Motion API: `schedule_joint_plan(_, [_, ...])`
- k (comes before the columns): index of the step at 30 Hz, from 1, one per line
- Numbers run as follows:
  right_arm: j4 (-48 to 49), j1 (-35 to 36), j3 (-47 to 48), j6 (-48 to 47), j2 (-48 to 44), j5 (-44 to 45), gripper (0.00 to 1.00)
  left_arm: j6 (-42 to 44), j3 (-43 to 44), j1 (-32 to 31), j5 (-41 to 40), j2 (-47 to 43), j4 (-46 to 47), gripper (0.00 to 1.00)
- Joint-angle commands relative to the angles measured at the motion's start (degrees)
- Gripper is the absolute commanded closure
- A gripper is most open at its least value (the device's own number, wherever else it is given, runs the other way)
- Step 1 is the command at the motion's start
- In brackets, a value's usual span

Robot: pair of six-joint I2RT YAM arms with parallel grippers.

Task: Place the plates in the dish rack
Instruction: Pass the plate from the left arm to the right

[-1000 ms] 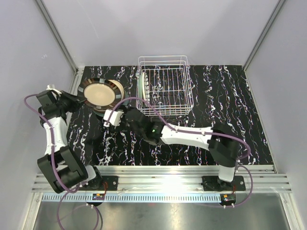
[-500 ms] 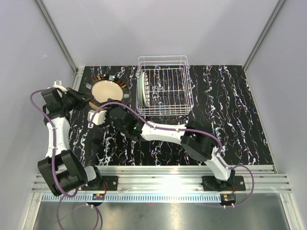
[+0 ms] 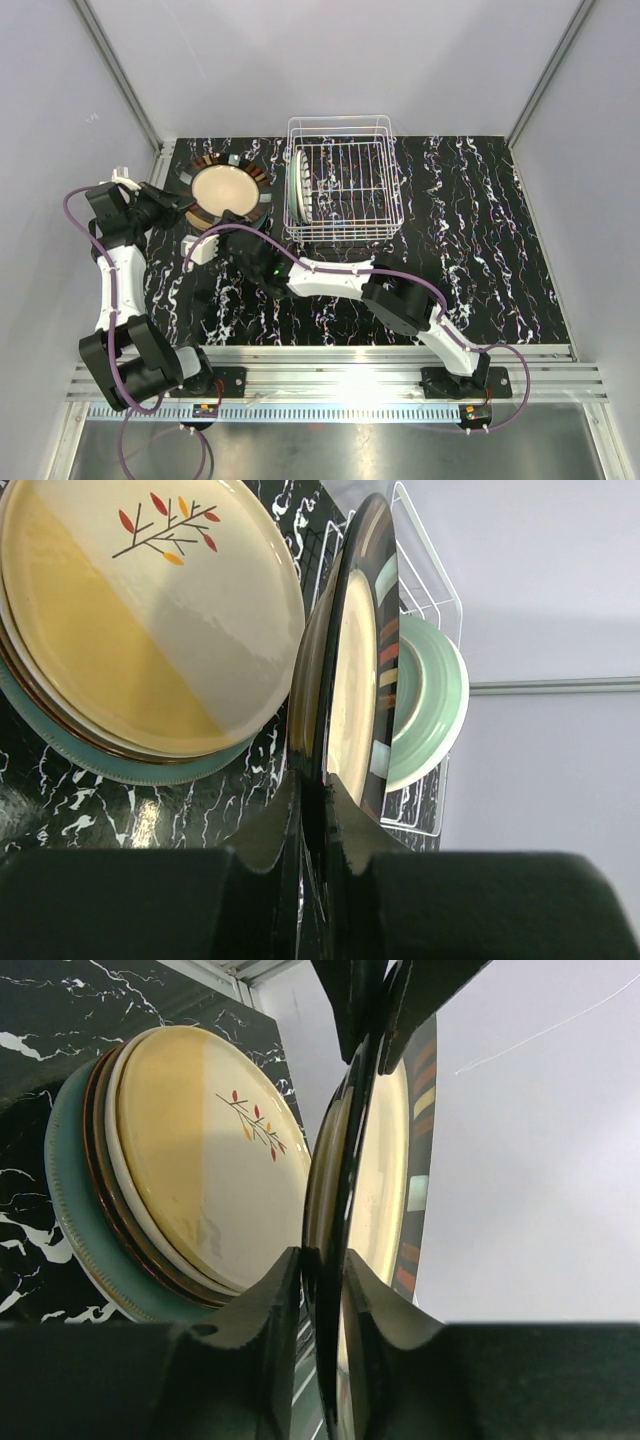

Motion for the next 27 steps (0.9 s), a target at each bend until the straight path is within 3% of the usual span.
schedule_joint_plan(1, [4.8, 0.1, 2.6, -2.4, -0.8, 1.7, 0.72, -3.8, 1.5, 0.2, 6.4, -3.2, 9.0, 1.00])
schedule_joint_plan(10, [4.9, 0.2, 4.3, -4.5, -1.3, 2.2, 1.00, -4.2, 0.8, 0.2, 7.2, -3.3, 10.6, 1.00])
schedule_joint_plan(14, [4.5, 0.2, 5.0, -4.7, -1.6, 2.5, 1.00, -3.3, 0.9, 0.2, 7.1, -3.3, 10.5, 0.91])
schedule_joint_plan(17, [3.1, 0.1, 5.2, -3.5, -2.3, 2.5, 1.00, -2.7, 1.0, 0.2, 6.9, -3.3, 10.0, 0.77])
schedule_joint_plan(20, [1.9, 0.1, 5.2, -3.0, -2.9, 2.7, 1.00, -2.6, 0.9, 0.2, 7.2, -3.0, 10.5, 0.70])
schedule_joint_plan(23, [1.2, 0.1, 5.2, -3.3, -3.4, 2.8, 1.00, -2.5, 0.8, 0.2, 7.6, -3.0, 10.7, 0.41])
schedule_joint_plan(24, [0.9, 0.1, 5.2, -3.3, -3.6, 2.7, 1.00, -2.3, 0.8, 0.0, 7.7, -3.1, 10.7, 0.27])
schedule_joint_plan(27, [0.4, 0.2, 5.2, -3.8, -3.9, 2.5, 1.00, -1.8, 0.9, -0.3, 7.1, -3.3, 10.3, 0.23])
